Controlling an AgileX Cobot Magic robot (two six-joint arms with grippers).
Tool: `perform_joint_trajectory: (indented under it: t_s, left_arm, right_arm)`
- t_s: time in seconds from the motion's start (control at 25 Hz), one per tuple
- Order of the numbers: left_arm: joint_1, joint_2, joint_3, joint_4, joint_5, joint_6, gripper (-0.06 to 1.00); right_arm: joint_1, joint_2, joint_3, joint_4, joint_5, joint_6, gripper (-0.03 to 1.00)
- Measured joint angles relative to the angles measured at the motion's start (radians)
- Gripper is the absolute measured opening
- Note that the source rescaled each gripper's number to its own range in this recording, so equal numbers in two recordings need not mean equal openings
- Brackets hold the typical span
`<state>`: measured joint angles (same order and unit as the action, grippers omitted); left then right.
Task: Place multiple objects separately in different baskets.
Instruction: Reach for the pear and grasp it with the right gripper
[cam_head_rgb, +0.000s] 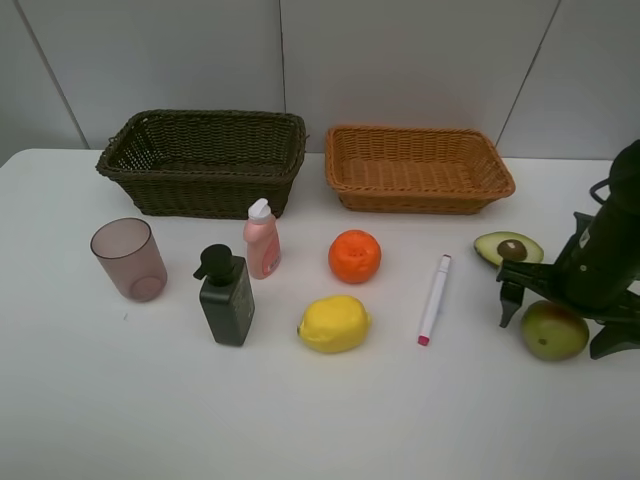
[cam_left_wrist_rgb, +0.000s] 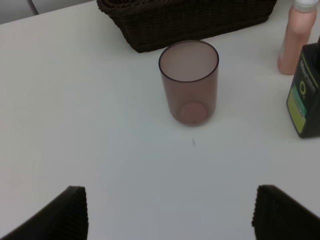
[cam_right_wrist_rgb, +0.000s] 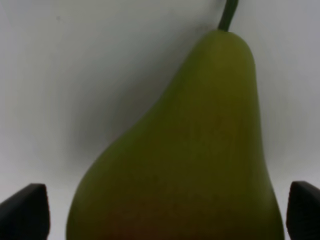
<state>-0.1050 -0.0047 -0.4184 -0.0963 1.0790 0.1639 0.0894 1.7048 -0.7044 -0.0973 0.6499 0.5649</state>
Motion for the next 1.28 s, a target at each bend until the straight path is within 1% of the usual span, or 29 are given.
perform_joint_trajectory:
  t_s: [0.2, 0.28, 0.36, 0.4, 0.44, 0.48, 0.76, 1.28]
  left_arm:
    - [0.000, 0.000, 0.000, 0.002, 0.000, 0.000, 0.89]
    - [0.000, 0.000, 0.000, 0.002, 0.000, 0.000, 0.89]
    - [0.000, 0.000, 0.000, 0.002, 0.000, 0.000, 0.89]
    - [0.000, 0.000, 0.000, 0.002, 0.000, 0.000, 0.89]
    - [0.000, 0.000, 0.000, 0.002, 0.000, 0.000, 0.89]
    - [0.000, 0.000, 0.000, 0.002, 0.000, 0.000, 0.89]
    - [0.000, 0.000, 0.000, 0.003, 0.000, 0.000, 0.89]
    - [0.000, 0.000, 0.000, 0.003, 0.000, 0.000, 0.89]
  right_arm:
    - [0.000, 0.014, 0.000, 0.000, 0.000, 0.000, 1.00]
    - [0.000, 0.014, 0.000, 0.000, 0.000, -0.002, 0.97]
    - [0.000, 0.014, 0.000, 0.000, -0.001, -0.013, 0.88]
    - [0.000, 0.014, 0.000, 0.000, -0.001, -0.017, 0.82]
    - [0.000, 0.014, 0.000, 0.000, -0.001, -0.019, 0.72]
    - [0.000, 0.014, 0.000, 0.001, -0.001, -0.020, 0.68]
    - [0.000, 0.014, 0.000, -0.020, 0.001, -0.048, 0.68]
    - [0.000, 0.012, 0.000, -0.018, 0.002, -0.073, 0.68]
